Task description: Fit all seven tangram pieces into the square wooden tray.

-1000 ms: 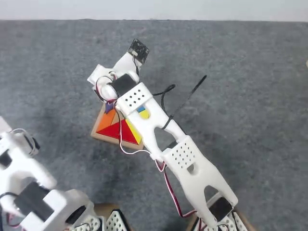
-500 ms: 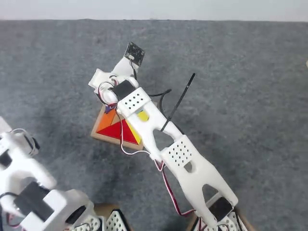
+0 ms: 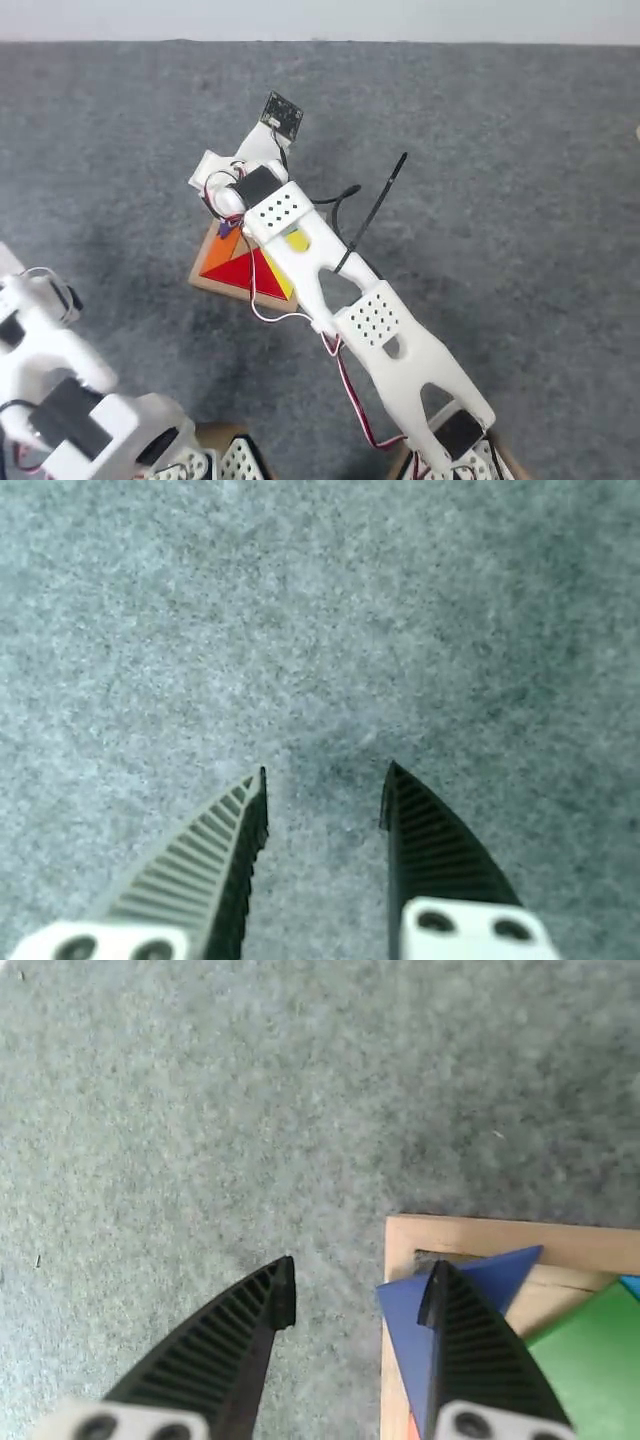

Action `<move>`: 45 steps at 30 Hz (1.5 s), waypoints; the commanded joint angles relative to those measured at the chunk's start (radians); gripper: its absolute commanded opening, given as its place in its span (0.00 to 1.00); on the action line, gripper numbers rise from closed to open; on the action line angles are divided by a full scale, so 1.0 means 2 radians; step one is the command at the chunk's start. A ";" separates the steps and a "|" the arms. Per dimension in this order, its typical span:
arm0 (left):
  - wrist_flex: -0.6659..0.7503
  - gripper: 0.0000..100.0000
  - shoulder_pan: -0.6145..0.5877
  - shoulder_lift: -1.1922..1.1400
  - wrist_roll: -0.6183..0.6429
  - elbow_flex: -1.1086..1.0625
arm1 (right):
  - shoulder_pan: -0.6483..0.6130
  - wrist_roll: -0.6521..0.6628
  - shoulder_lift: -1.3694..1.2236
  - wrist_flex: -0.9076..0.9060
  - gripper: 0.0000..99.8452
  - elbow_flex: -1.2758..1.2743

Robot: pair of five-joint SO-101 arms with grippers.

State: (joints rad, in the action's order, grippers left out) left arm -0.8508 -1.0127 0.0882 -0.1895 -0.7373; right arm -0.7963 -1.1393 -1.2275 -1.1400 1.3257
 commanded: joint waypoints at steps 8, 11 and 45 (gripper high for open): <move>0.010 0.18 -0.003 0.024 0.001 0.020 | 0.036 0.005 0.002 -0.016 0.22 0.008; 0.010 0.18 -0.002 0.024 0.001 0.020 | 0.036 0.005 0.002 -0.022 0.22 0.008; 0.010 0.18 -0.002 0.023 -0.019 0.020 | -0.018 0.055 0.002 -0.171 0.22 0.175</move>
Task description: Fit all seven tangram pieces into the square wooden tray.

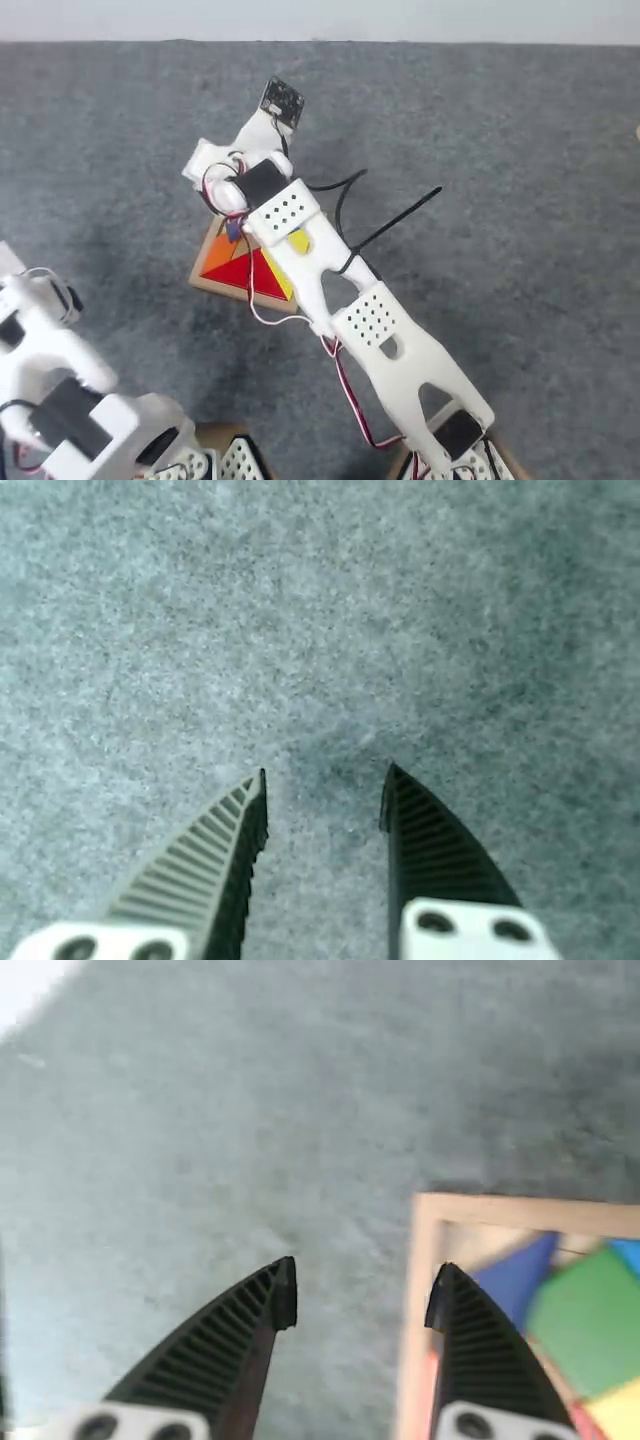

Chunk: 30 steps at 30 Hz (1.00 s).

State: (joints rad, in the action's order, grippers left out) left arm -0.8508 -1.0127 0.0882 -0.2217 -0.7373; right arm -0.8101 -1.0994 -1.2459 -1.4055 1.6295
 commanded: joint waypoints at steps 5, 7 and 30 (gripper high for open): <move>0.010 0.18 -0.002 0.023 -0.003 0.020 | -0.024 0.087 0.011 -0.081 0.22 0.024; 0.010 0.18 -0.002 0.023 -0.003 0.020 | -0.026 0.087 0.009 -0.081 0.22 0.023; 0.025 0.18 -0.002 0.020 -0.004 0.016 | -0.044 0.126 -0.043 -0.065 0.22 0.026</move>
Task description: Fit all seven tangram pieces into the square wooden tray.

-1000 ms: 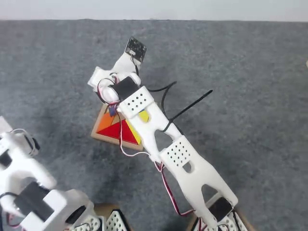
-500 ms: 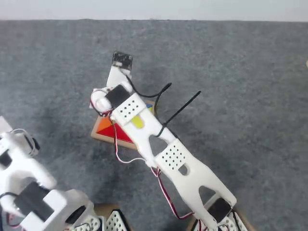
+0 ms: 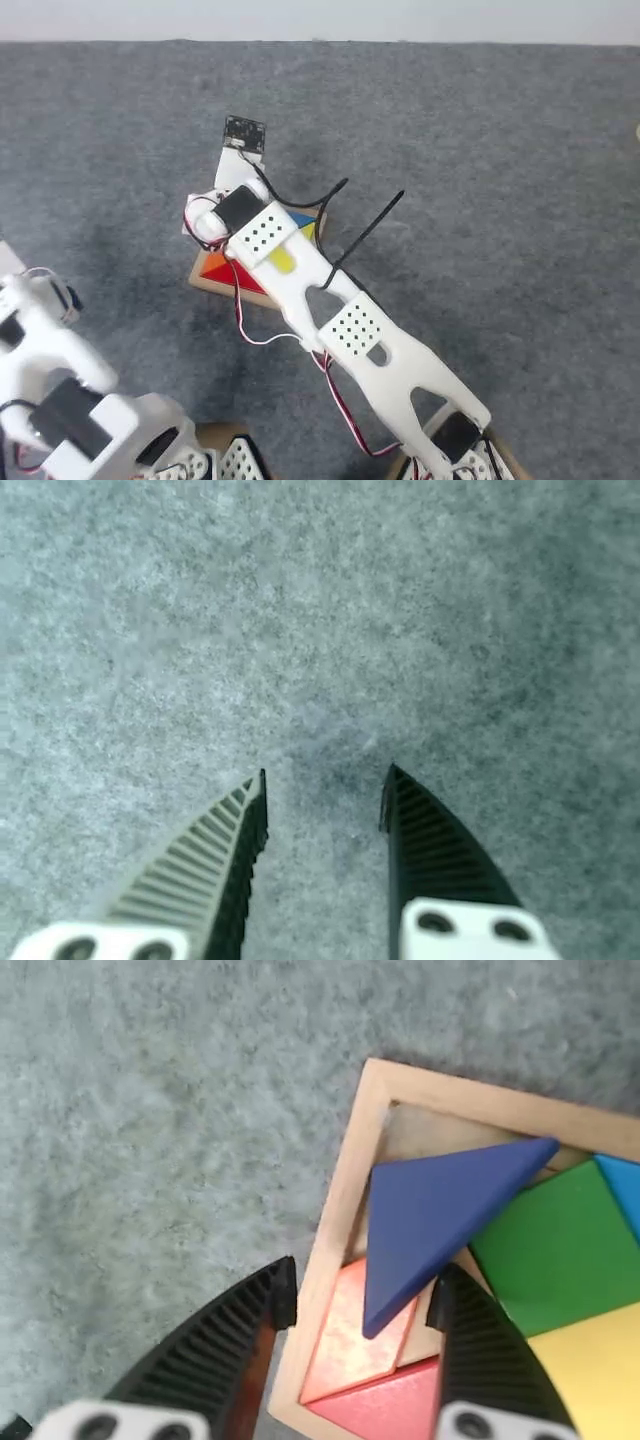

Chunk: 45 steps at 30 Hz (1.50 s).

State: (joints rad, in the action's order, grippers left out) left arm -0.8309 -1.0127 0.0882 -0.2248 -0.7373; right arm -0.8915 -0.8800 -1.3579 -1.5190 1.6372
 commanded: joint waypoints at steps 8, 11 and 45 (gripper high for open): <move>0.015 0.18 -0.002 0.019 -0.002 0.016 | -0.006 0.044 0.028 0.010 0.22 0.021; 0.015 0.18 -0.002 0.019 -0.002 0.016 | -0.007 0.047 0.028 0.013 0.22 0.019; -0.115 0.18 0.193 0.441 0.029 -0.102 | 0.091 0.283 0.241 -0.140 0.01 0.022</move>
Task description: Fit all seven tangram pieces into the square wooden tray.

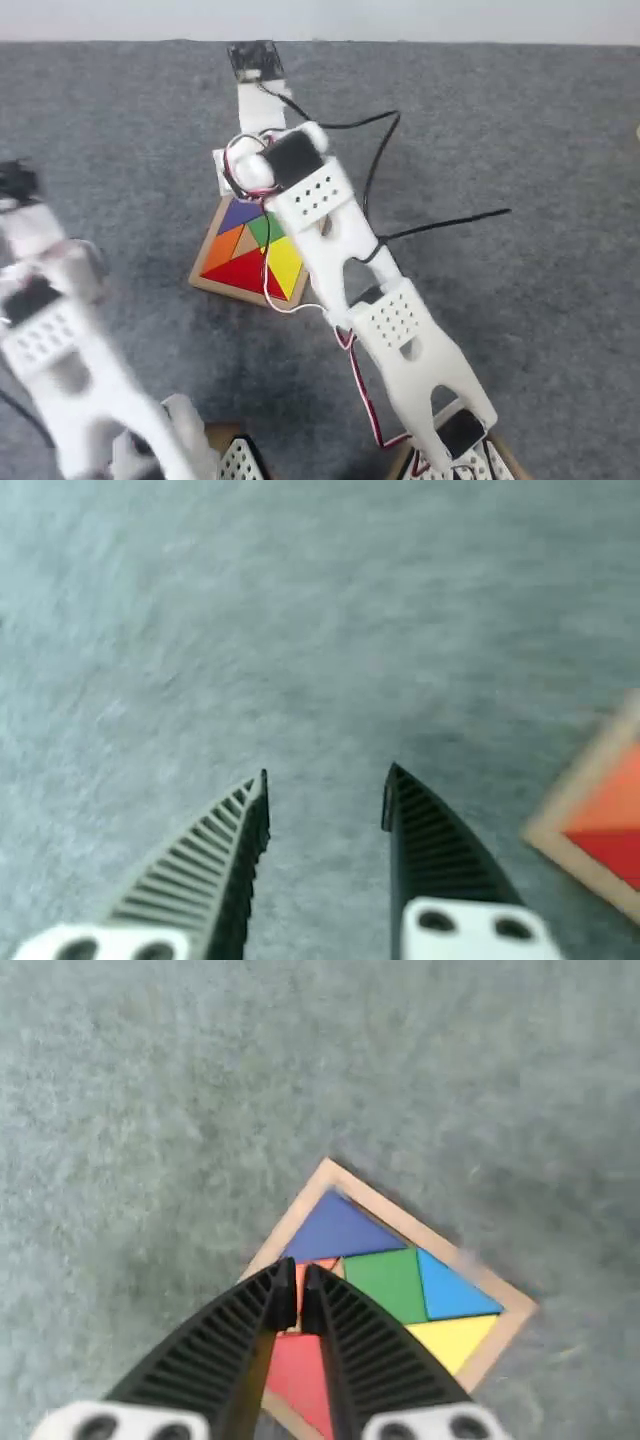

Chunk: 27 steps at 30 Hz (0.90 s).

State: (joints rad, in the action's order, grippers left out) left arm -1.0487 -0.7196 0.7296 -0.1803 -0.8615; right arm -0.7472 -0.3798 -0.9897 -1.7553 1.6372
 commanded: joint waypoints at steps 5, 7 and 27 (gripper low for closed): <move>-0.008 0.18 0.081 0.269 0.005 -0.149 | 0.059 0.044 0.117 -0.023 0.01 0.021; -0.008 0.18 0.081 0.315 0.004 -0.187 | 0.084 0.045 0.142 -0.024 0.01 0.019; -0.008 0.18 0.092 0.540 0.004 -0.411 | 0.153 0.061 0.712 0.139 0.01 -0.917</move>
State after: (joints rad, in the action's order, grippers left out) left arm -1.0671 -0.5432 1.7990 -0.1803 -1.6870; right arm -0.4803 -0.2693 0.1534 -1.6556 0.2700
